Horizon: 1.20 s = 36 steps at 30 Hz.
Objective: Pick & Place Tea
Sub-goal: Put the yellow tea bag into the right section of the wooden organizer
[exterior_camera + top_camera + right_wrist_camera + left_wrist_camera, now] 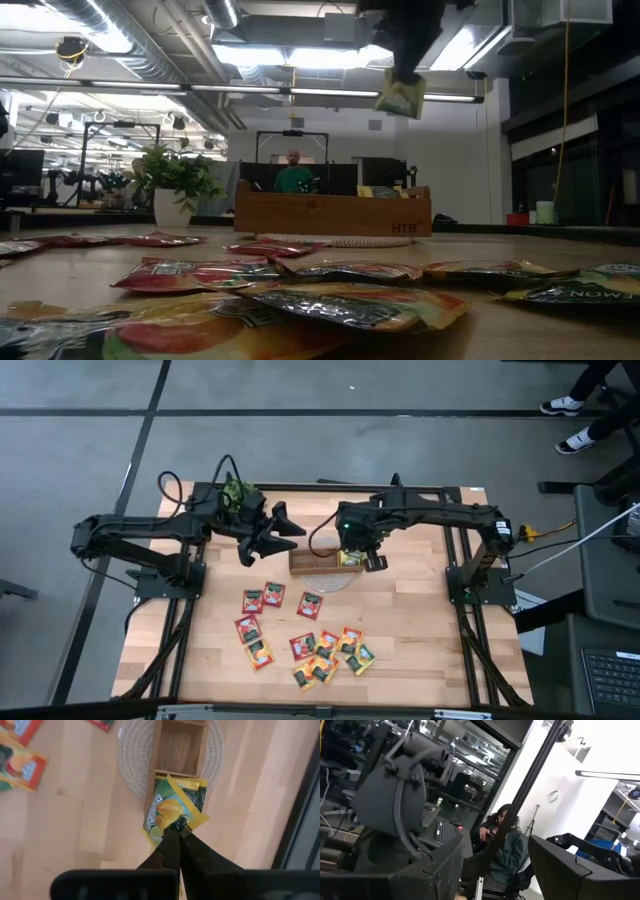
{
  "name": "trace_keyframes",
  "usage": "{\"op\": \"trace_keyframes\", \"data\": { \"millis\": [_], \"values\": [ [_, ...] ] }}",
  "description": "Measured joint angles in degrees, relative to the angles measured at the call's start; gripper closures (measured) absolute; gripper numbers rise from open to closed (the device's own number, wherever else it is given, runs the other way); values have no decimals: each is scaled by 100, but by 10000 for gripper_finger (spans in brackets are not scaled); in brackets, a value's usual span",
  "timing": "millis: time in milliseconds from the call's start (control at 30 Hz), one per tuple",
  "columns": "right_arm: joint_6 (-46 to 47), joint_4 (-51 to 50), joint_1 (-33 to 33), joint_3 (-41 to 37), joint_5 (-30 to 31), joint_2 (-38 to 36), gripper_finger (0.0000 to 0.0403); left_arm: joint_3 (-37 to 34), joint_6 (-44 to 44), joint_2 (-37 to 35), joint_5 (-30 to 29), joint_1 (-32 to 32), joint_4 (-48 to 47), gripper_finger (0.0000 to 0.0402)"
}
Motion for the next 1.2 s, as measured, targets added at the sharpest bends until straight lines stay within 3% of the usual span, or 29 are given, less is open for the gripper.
{"op": "trace_keyframes", "data": {
  "millis": [367, 667, 1200],
  "values": [
    [-1069, 869, -210, -748, 7, 0, 400, 2, -58, -46, 13, 219, -29, 186],
    [-1941, 1019, -678, -1094, -132, 0, 400, 2, -77, -44, 10, 473, -92, 186],
    [-2256, 1858, -890, -1742, -647, -2, 400, 2, -102, -44, -3, 917, -93, 186]
  ]
}}
